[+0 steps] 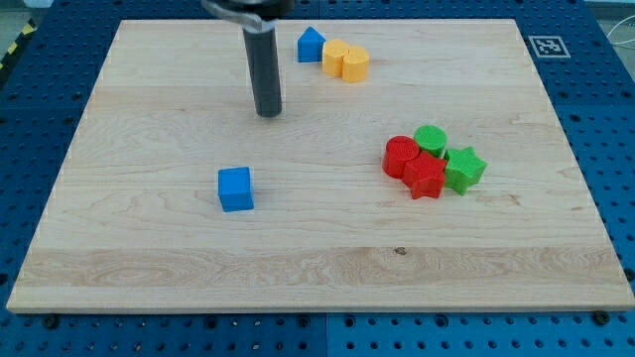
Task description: Move the blue triangle towards the center
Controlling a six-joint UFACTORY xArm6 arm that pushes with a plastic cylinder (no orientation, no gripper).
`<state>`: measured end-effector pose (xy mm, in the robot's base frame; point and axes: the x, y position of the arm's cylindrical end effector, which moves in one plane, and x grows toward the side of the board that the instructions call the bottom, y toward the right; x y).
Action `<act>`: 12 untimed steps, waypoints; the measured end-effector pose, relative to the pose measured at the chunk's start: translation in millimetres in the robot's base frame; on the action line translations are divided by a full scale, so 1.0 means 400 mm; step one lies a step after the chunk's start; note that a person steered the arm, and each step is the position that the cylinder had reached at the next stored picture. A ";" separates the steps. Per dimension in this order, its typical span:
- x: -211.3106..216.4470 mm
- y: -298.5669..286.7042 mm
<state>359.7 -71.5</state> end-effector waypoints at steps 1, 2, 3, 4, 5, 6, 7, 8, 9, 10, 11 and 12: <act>-0.085 -0.048; -0.178 -0.098; -0.302 -0.099; -0.412 -0.083; -0.416 -0.034; -0.416 0.103; -0.396 0.175; -0.310 0.195; -0.266 0.125; -0.263 0.044; -0.257 0.002; -0.223 0.000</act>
<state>270.4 -71.5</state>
